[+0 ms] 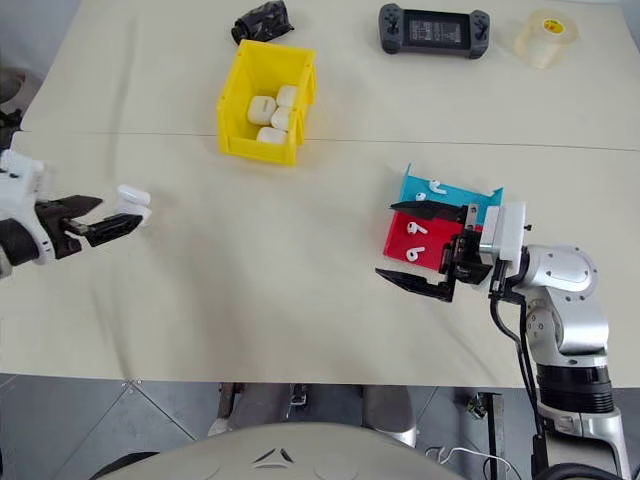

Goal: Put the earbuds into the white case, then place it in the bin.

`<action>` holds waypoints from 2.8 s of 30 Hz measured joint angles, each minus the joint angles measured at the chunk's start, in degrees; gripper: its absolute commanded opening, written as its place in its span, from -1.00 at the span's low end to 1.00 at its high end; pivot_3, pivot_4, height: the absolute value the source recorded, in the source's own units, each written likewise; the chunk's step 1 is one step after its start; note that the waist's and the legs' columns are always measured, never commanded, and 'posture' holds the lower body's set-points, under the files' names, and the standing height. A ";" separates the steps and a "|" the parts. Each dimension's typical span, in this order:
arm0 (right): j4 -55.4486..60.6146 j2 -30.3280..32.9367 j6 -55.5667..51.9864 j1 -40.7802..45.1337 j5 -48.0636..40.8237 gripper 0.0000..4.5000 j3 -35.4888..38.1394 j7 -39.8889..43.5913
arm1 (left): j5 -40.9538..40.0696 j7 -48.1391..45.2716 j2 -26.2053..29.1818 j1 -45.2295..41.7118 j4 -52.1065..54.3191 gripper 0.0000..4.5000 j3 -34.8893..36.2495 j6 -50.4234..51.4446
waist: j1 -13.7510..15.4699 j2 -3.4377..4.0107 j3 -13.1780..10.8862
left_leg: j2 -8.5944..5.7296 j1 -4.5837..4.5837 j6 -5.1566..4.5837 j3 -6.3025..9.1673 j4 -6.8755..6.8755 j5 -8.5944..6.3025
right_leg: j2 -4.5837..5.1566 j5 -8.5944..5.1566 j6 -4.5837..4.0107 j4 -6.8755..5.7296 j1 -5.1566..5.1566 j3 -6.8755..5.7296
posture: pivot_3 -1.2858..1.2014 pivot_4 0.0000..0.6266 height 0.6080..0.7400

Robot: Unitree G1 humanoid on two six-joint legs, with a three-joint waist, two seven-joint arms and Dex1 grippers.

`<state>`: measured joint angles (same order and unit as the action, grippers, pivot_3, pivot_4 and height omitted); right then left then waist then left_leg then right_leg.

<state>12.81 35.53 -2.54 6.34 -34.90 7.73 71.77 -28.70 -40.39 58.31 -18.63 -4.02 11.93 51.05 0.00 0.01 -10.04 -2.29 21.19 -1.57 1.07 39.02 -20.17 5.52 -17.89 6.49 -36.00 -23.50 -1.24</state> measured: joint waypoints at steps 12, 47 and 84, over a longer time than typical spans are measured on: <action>4.05 0.12 -0.11 -4.93 -0.45 0.99 1.05 -2.65 | 12.89 -11.82 2.33 -17.47 -15.91 1.00 -18.70 -0.89 | 0.01 -0.02 -0.01 | -0.03 0.01 0.00 -0.07 0.08 0.02 | -0.02 0.01 0.01 -0.08 -0.03 0.05 | 0.03 -0.52 1.00; 0.08 -1.08 4.93 -6.04 1.71 1.00 0.43 -2.04 | 6.74 -21.40 -15.13 -6.54 -6.61 0.27 3.46 -32.30 | 0.14 -0.06 -0.02 | -0.03 0.05 -0.03 -0.04 0.22 0.02 | 0.06 0.01 0.01 -0.42 -0.08 0.00 | 0.03 -0.52 1.00; 7.75 22.88 -9.78 -23.19 3.98 1.00 21.65 -1.36 | 8.74 -24.26 -46.23 6.79 3.20 0.27 -23.82 -76.54 | 1.39 0.05 0.10 | -0.01 -0.08 -0.13 -0.21 0.25 0.10 | -0.02 0.09 0.16 0.07 0.17 0.11 | 0.03 -0.52 1.00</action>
<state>20.55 58.41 -12.31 -16.85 -30.92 29.38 70.41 -19.96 -64.65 12.08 -11.84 -0.82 -11.89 -25.49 1.38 0.06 -9.94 -2.30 21.11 -1.69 0.86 39.27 -20.08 5.50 -17.80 6.64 -35.93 -23.33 -1.12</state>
